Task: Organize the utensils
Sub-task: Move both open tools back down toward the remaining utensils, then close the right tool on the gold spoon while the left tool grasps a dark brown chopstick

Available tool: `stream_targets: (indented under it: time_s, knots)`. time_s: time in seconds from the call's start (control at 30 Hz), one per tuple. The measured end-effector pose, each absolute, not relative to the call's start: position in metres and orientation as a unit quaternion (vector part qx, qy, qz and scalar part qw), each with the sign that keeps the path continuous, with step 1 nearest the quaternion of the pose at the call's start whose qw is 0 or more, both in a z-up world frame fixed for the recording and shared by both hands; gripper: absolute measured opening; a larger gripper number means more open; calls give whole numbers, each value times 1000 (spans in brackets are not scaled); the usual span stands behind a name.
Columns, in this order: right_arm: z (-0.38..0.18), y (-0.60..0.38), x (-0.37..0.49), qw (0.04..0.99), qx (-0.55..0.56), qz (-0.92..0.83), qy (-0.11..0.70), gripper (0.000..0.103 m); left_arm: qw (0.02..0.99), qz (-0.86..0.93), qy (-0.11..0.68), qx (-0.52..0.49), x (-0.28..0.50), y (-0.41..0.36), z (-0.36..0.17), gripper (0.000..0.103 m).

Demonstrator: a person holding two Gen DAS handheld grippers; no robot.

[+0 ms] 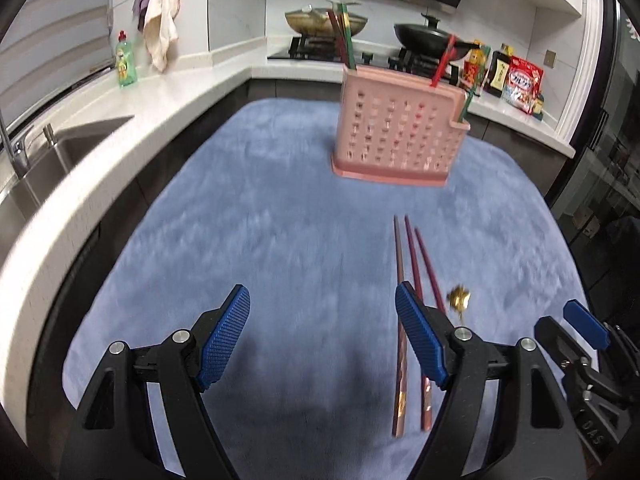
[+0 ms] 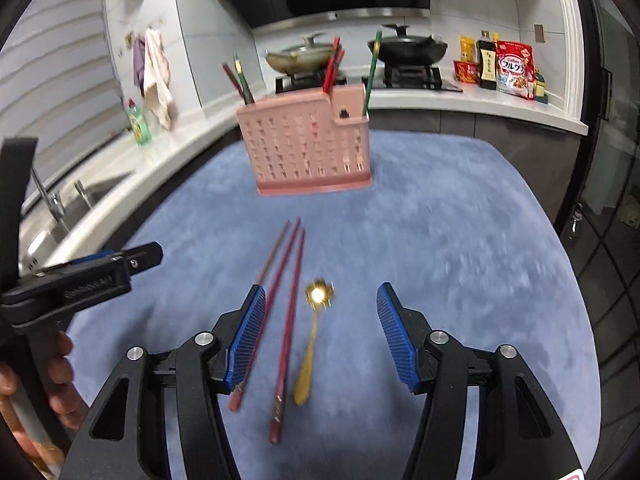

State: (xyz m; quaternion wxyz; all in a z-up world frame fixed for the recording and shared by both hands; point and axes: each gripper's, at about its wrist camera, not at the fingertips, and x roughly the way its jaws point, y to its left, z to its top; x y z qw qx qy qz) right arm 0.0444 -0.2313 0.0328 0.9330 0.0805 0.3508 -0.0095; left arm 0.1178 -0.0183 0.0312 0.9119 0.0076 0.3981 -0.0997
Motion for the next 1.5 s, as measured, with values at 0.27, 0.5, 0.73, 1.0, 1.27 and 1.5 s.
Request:
stream_targets:
  time_s: [0.27,0.5,0.73,1.0,1.27,1.5]
  knots:
    - [-10,-224,38,918,92,-4,386,32,904,-100,415,16,100,-23,1,71]
    - [-26,-221,40,910,103,4,401,26,897,-102,431,13,93,-21,-15,72]
    - [-38,-220,46,903,111,4,414,21,892,-100,442,8,92,-18,-23,71]
    - [-44,-219,45,905,104,3,413,15,888,-107,448,6,89,-19,-27,72]
    - [-45,-225,36,906,107,-4,409,8,885,-129,447,5,79,-24,-26,72]
    - [-44,-235,27,907,119,-23,402,5,880,-147,452,14,73,-36,-31,71]
